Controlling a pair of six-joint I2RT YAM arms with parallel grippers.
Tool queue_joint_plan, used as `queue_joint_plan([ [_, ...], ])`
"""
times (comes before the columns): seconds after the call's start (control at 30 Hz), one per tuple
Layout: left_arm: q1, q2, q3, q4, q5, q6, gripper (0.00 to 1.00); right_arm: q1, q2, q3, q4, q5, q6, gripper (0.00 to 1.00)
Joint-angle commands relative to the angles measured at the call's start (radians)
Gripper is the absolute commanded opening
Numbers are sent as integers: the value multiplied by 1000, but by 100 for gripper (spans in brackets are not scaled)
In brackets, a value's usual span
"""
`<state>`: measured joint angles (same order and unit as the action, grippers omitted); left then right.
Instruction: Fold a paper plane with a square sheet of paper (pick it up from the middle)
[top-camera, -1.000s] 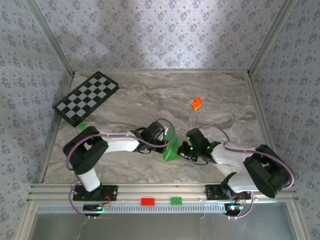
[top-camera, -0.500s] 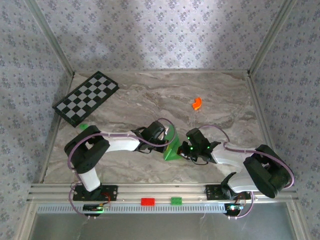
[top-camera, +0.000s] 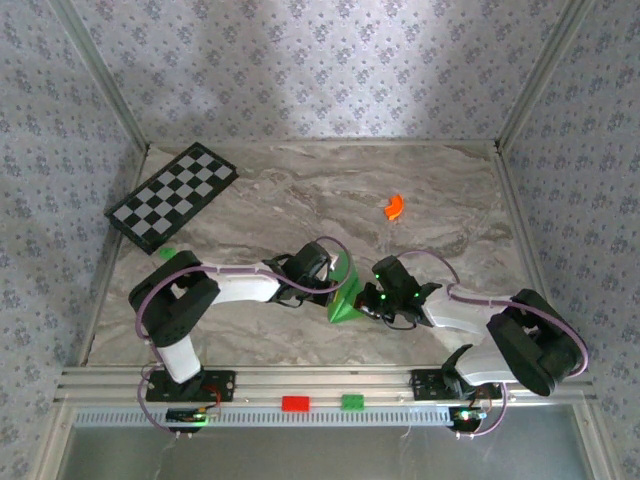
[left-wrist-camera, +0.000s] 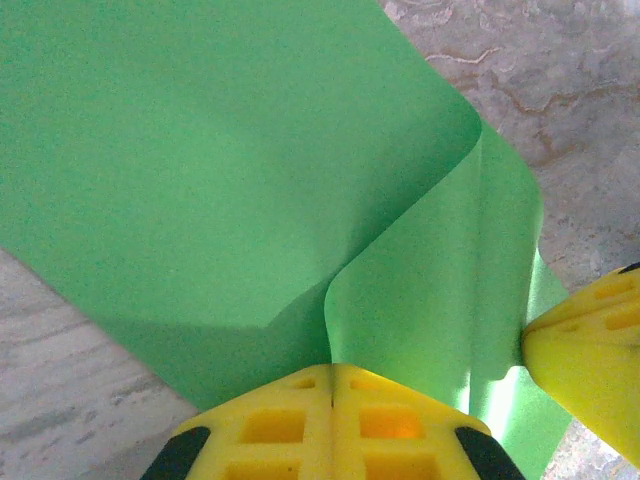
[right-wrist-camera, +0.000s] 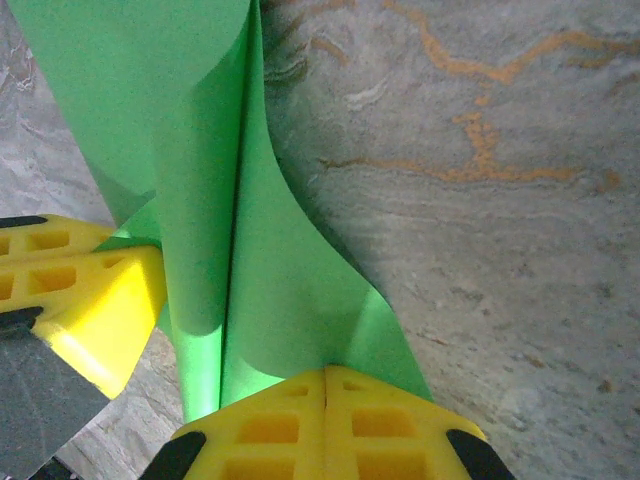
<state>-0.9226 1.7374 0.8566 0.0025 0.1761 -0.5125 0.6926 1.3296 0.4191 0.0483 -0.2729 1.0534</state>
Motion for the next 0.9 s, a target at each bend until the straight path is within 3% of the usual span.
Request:
queue_joint_plan([
  [0.0, 1, 26, 14, -32, 31, 12, 1, 3, 0, 17, -100, 15, -19, 5],
  [0.2, 1, 27, 6, -32, 31, 8, 1, -18, -63, 34, -90, 18, -16, 7],
  [0.37, 2, 28, 7, -28, 36, 8, 1, -50, -108, 3, 58, -28, 22, 2],
  [0.53, 0, 36, 10, -25, 42, 5, 1, -70, -46, 27, 159, -89, 46, 0],
  [0.87, 1, 40, 10, -27, 43, 5, 1, -41, 121, 117, 193, -124, 55, 0],
])
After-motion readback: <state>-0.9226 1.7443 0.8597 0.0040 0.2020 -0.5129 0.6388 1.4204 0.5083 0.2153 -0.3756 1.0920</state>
